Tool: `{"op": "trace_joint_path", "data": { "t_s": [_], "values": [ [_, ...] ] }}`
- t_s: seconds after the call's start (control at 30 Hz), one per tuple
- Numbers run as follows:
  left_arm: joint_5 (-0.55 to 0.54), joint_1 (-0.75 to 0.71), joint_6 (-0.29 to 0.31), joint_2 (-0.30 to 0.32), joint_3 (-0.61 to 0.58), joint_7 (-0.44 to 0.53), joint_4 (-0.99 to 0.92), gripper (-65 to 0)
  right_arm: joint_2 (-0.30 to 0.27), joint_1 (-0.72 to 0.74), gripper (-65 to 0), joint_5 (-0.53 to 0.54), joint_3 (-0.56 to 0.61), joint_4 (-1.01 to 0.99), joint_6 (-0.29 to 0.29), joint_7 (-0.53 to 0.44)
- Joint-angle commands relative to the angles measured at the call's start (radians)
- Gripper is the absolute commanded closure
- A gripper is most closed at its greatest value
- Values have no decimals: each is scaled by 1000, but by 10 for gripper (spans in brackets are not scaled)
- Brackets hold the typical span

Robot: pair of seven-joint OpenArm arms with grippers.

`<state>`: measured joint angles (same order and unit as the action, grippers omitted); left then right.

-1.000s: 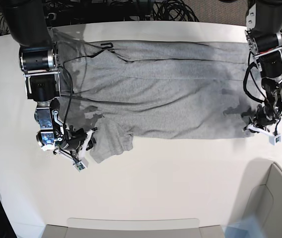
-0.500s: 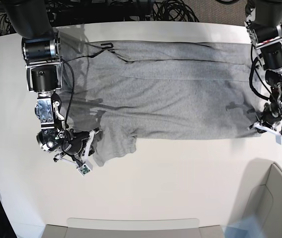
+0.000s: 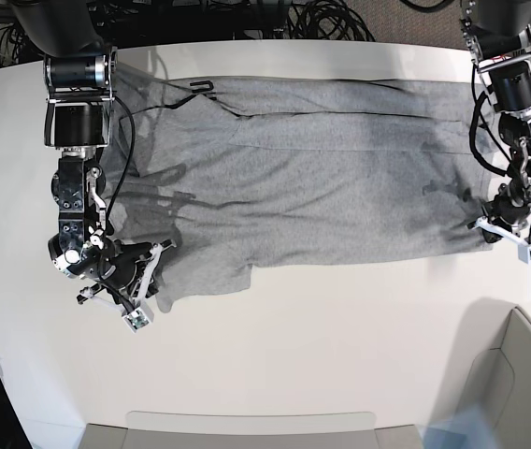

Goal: Fold the T-shirt properly
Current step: 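Lift the hem with both grippers and fold it toward the collar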

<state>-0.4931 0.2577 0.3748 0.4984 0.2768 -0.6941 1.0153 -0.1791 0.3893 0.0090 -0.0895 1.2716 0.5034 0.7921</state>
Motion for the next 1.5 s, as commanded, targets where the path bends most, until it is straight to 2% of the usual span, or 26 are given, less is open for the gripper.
{"op": "trace_joint_path", "data": {
  "t_s": [0.0, 0.3, 0.4, 0.53, 0.63, 0.77, 1.0, 1.2, 1.33, 1.47],
  "values": [
    [-8, 10, 3, 23, 6, 23, 33, 0, -3, 9, 0, 13, -2, 32, 8, -17],
    [-8, -59, 0, 23, 11, -35, 145, 0, -4, -103, 0, 13, -3, 184, 8, -15],
    [-8, -65, 0, 18, 69, -39, 145, 0, -4, -140, 0, 13, -3, 245, 8, -4],
    [-8, -84, 5, 23, 121, -63, 145, 0, -3, -148, 0, 15, -39, 336, 8, 129],
    [-8, -91, 5, 23, 124, -98, 179, 0, -1, -163, 0, 59, -89, 386, 10, 175],
    [-6, -140, 3, 18, 124, -132, 262, 0, -4, -214, 0, 113, -118, 440, 10, 180],
    [-5, -219, 3, 23, 126, -143, 369, 0, -4, -329, 0, 111, -122, 552, 10, 180],
    [-5, -278, 2, 21, 128, -143, 440, 0, -18, -404, 0, 118, -186, 641, 10, 180],
    [-6, -312, 3, 18, 206, -144, 489, 0, -18, -445, 0, 118, -218, 672, 10, 180],
    [-8, -324, 5, 18, 230, -235, 532, 0, -24, -484, 0, 118, -234, 688, 22, 180]
  ]
}}
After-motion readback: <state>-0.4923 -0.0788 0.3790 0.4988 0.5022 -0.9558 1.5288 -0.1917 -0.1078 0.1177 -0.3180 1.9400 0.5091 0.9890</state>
